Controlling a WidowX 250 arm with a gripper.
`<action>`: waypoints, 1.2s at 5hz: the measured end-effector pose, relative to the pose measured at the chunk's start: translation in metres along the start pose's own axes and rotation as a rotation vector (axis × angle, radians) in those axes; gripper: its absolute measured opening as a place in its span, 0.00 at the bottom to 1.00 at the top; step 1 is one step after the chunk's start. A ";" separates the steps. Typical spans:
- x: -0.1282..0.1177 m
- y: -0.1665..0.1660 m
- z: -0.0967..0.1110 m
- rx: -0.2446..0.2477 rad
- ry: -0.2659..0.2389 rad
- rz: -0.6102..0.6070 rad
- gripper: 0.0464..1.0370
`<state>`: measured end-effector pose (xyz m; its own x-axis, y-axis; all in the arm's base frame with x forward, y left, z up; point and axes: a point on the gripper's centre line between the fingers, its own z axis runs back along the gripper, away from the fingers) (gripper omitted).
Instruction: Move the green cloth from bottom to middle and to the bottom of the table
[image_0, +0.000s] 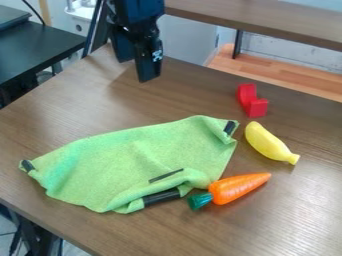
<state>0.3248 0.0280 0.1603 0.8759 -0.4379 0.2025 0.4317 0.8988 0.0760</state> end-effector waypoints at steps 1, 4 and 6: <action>-0.003 -0.001 -0.012 -0.016 0.026 0.005 0.96; -0.029 -0.007 -0.099 0.045 0.048 -0.071 0.96; -0.035 -0.004 -0.125 0.056 0.032 -0.071 0.96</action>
<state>0.3199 0.0373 0.0308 0.8502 -0.5005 0.1633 0.4815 0.8647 0.1434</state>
